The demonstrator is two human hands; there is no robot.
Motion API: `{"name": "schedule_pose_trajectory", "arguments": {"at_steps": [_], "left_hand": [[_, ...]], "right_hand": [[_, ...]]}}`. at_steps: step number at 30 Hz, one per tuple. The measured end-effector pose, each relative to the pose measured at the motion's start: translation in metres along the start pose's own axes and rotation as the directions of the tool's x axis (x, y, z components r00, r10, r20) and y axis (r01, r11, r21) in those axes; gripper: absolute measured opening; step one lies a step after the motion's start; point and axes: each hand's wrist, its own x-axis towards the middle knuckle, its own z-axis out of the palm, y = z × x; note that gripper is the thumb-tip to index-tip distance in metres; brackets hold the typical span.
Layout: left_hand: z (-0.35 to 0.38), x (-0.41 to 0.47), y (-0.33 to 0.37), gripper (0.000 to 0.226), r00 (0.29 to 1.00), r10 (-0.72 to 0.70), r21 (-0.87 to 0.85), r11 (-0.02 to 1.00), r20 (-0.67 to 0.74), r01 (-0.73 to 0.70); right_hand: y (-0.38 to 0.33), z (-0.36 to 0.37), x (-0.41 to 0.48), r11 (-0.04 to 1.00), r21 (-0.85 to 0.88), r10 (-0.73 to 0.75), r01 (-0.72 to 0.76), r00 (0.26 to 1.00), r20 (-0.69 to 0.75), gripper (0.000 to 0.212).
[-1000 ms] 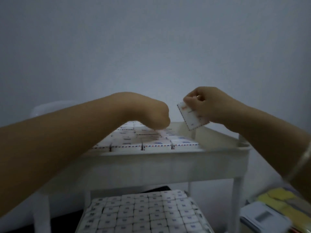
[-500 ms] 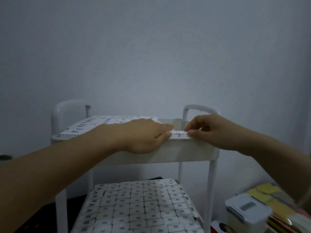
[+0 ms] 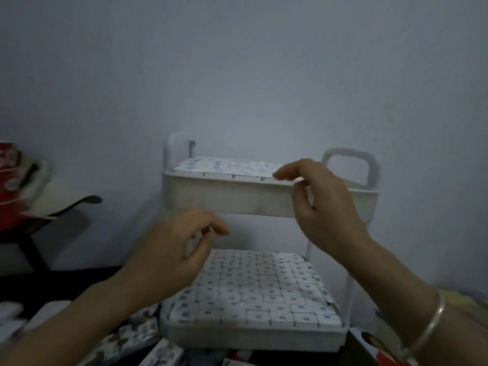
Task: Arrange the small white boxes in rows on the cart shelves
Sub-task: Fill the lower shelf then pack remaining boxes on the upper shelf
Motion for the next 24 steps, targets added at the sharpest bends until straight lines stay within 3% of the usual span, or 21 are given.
{"name": "schedule_pose_trajectory", "arguments": {"at_steps": [4,7,10,15,19,24], "left_hand": [[-0.014,-0.086,-0.038,0.030,0.929,-0.352,0.086,0.935,0.110,0.344],[-0.037,-0.149,-0.067,0.034,0.814,-0.571,0.161,0.818,0.109,0.552],[-0.067,-0.204,-0.089,0.034,0.701,-0.710,0.199,0.698,0.069,0.688],[-0.101,-0.265,-0.119,0.032,0.559,-0.829,0.296,0.537,0.011,0.790],[-0.095,-0.288,-0.136,0.031,0.593,-0.804,0.494,0.503,-0.032,0.709],[-0.099,-0.284,-0.162,0.032,0.571,-0.813,0.515,0.443,-0.113,0.733]], "right_hand": [[-0.064,0.072,-0.034,0.969,0.224,-0.159,0.104,0.957,0.243,0.029],[-0.096,0.136,-0.060,0.948,0.304,-0.241,0.094,0.837,0.492,0.034],[-0.113,0.200,-0.075,0.934,0.356,-0.227,-0.016,0.744,0.628,0.042],[-0.131,0.312,-0.079,0.954,0.274,-0.134,-0.122,0.645,0.753,0.045],[-0.149,0.386,-0.083,0.993,0.112,-0.080,-0.036,0.492,0.867,0.054],[-0.157,0.436,-0.071,0.988,0.006,0.056,-0.155,0.392,0.918,0.059]]}}
